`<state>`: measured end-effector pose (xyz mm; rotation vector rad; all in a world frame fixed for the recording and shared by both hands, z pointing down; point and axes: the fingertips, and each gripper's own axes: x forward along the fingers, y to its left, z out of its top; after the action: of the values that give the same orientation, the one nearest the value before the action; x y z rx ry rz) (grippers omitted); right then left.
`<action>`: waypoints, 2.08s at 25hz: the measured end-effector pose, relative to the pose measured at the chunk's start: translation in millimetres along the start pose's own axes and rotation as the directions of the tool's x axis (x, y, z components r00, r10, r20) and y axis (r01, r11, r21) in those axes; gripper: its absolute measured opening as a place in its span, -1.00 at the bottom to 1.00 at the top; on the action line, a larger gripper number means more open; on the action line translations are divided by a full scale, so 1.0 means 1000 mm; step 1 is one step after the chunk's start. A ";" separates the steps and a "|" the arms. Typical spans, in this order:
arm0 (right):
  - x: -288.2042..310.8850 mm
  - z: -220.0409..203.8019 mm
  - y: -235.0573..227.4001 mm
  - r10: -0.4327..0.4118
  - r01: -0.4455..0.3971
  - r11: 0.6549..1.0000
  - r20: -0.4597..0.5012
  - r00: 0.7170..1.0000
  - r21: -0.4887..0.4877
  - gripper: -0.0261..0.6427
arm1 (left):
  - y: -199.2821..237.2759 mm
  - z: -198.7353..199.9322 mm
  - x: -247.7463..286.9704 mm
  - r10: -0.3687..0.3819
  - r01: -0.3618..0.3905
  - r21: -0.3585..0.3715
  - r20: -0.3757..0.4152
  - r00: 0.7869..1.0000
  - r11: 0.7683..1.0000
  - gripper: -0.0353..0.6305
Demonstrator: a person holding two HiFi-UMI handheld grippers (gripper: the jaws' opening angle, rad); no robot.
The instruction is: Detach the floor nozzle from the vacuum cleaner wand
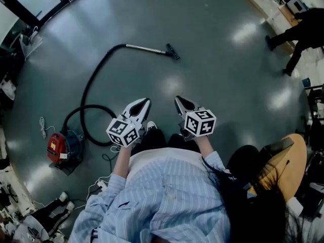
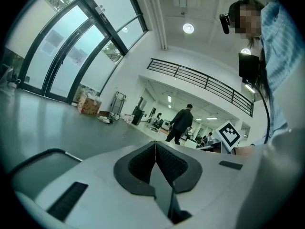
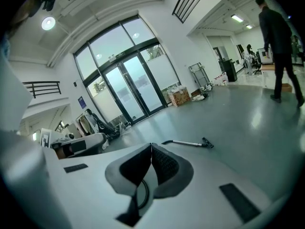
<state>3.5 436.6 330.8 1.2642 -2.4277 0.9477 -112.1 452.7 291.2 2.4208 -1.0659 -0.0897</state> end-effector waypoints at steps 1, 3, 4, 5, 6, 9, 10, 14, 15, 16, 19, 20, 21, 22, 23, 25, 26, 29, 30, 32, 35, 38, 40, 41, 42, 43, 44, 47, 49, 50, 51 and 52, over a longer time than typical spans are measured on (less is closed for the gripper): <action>0.006 0.002 0.001 -0.003 0.003 1.000 -0.001 1.000 0.002 -0.90 | 0.008 0.001 -0.001 0.003 -0.003 -0.006 0.000 1.000 1.000 -0.88; 0.016 0.003 0.002 -0.011 0.011 1.000 -0.009 1.000 0.005 -0.90 | 0.022 0.000 -0.004 0.011 -0.011 -0.022 -0.002 1.000 1.000 -0.88; 0.020 0.002 0.002 -0.015 0.015 1.000 -0.016 1.000 0.003 -0.90 | 0.030 -0.002 -0.006 0.016 -0.016 -0.031 0.000 1.000 0.999 -0.88; 0.023 0.001 0.002 -0.019 0.019 1.000 -0.024 1.000 0.000 -0.90 | 0.036 -0.004 -0.008 0.021 -0.020 -0.042 0.003 1.000 0.999 -0.88; 0.026 -0.001 0.002 -0.024 0.024 1.000 -0.032 0.999 -0.005 -0.90 | 0.043 -0.006 -0.011 0.026 -0.025 -0.053 0.009 1.000 0.998 -0.88; 0.031 -0.002 -0.001 -0.040 0.039 0.999 -0.052 0.998 -0.014 -0.90 | 0.060 -0.011 -0.014 0.044 -0.042 -0.085 0.024 0.999 0.995 -0.87; 0.032 0.002 -0.004 -0.046 0.045 0.999 -0.054 0.997 -0.014 -0.90 | 0.065 -0.010 -0.012 0.052 -0.049 -0.093 0.025 0.998 0.994 -0.88; 0.043 0.025 -0.019 -0.062 0.062 0.998 -0.062 0.996 -0.003 -0.90 | 0.081 -0.001 0.003 0.071 -0.068 -0.120 0.024 0.997 0.990 -0.88; 0.048 0.029 -0.024 -0.064 0.064 0.998 -0.065 0.996 0.002 -0.90 | 0.086 0.001 0.007 0.074 -0.071 -0.123 0.022 0.997 0.990 -0.88; 0.055 0.034 -0.029 -0.066 0.066 0.998 -0.068 0.996 0.007 -0.90 | 0.091 0.004 0.012 0.079 -0.076 -0.123 0.020 0.997 0.990 -0.88; 0.080 0.052 -0.050 -0.066 0.068 0.997 -0.064 0.996 0.025 -0.90 | 0.114 0.013 0.029 0.112 -0.110 -0.110 0.014 0.994 0.988 -0.87; 0.089 0.061 -0.058 -0.063 0.065 0.997 -0.059 0.996 0.031 -0.90 | 0.124 0.017 0.035 0.129 -0.127 -0.104 0.012 0.992 0.986 -0.87; 0.098 0.070 -0.067 -0.061 0.063 0.997 -0.053 0.997 0.038 -0.90 | 0.133 0.021 0.043 0.143 -0.142 -0.097 0.008 0.990 0.985 -0.87; 0.107 0.081 -0.078 -0.058 0.060 0.997 -0.049 0.997 0.044 -0.90 | 0.143 0.026 0.052 0.156 -0.155 -0.092 0.004 0.988 0.984 -0.87; 0.117 0.092 -0.090 -0.055 0.058 0.997 -0.049 0.997 0.050 -0.90 | 0.152 0.031 0.063 0.168 -0.168 -0.088 0.001 0.986 0.982 -0.87; 0.137 0.115 -0.116 -0.049 0.052 0.996 -0.055 0.997 0.066 -0.90 | 0.170 0.044 0.088 0.195 -0.194 -0.084 -0.007 0.981 0.977 -0.87; 0.146 0.127 -0.129 -0.044 0.048 0.996 -0.058 0.997 0.077 -0.90 | 0.178 0.051 0.103 0.206 -0.206 -0.080 -0.009 0.978 0.975 -0.87; 0.172 0.159 -0.161 -0.014 0.021 0.994 -0.065 0.998 0.105 -0.90 | 0.196 0.069 0.148 0.220 -0.221 -0.057 -0.025 0.975 0.974 -0.87; 0.180 0.165 -0.169 -0.003 0.011 0.994 -0.072 0.997 0.108 -0.90 | 0.201 0.074 0.163 0.223 -0.225 -0.052 -0.032 0.974 0.973 -0.87; 0.195 0.175 -0.188 0.011 -0.001 0.994 -0.093 0.996 0.110 -0.90 | 0.211 0.081 0.191 0.229 -0.231 -0.060 -0.041 0.973 0.971 -0.87; 0.214 0.185 -0.213 0.030 -0.016 0.993 -0.123 0.992 0.117 -0.90 | 0.222 0.085 0.232 0.216 -0.221 -0.093 -0.057 0.975 0.971 -0.87; 0.230 0.194 -0.238 0.041 -0.023 0.993 -0.146 0.988 0.120 -0.90 | 0.234 0.088 0.272 0.203 -0.211 -0.111 -0.084 0.976 0.971 -0.87; 0.236 0.197 -0.254 0.038 -0.017 0.992 -0.166 0.985 0.124 -0.90 | 0.238 0.088 0.295 0.188 -0.200 -0.108 -0.110 0.976 0.974 -0.87; 0.238 0.196 -0.261 0.034 -0.011 0.992 -0.175 0.984 0.128 -0.90 | 0.239 0.087 0.304 0.178 -0.191 -0.100 -0.129 0.976 0.976 -0.87; 0.240 0.195 -0.268 0.028 -0.004 0.991 -0.182 0.983 0.132 -0.90 | 0.242 0.086 0.312 0.168 -0.182 -0.087 -0.150 0.974 0.979 -0.87; 0.243 0.195 -0.275 0.021 0.004 0.991 -0.187 0.982 0.135 -0.90 | 0.245 0.085 0.320 0.157 -0.172 -0.071 -0.172 0.972 0.983 -0.87; 0.246 0.194 -0.282 0.014 0.012 0.991 -0.190 0.982 0.135 -0.90 | 0.250 0.084 0.328 0.146 -0.159 -0.052 -0.196 0.970 0.986 -0.87; 0.262 0.190 -0.303 -0.003 0.027 0.993 -0.198 0.980 0.116 -0.90 | 0.274 0.079 0.351 0.109 -0.110 0.011 -0.266 0.958 0.994 -0.87; 0.279 0.189 -0.316 -0.019 0.039 0.994 -0.201 0.979 0.098 -0.90 | 0.300 0.076 0.366 0.090 -0.083 0.037 -0.305 0.948 0.996 -0.87; 0.289 0.190 -0.324 -0.040 0.059 0.994 -0.197 0.980 0.095 -0.90 | 0.314 0.075 0.375 0.081 -0.069 0.046 -0.325 0.942 0.997 -0.87; 0.297 0.192 -0.332 -0.071 0.091 0.991 -0.192 0.979 0.098 -0.90 | 0.328 0.074 0.384 0.068 -0.053 0.053 -0.346 0.936 0.997 -0.87; 0.303 0.194 -0.341 -0.105 0.126 0.987 -0.187 0.977 0.104 -0.90 | 0.340 0.072 0.395 0.051 -0.032 0.058 -0.370 0.927 0.998 -0.87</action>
<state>111.5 -24.5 478.7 1.2812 -2.1644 1.1308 -86.8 -52.1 437.0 2.3301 -0.9496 0.4017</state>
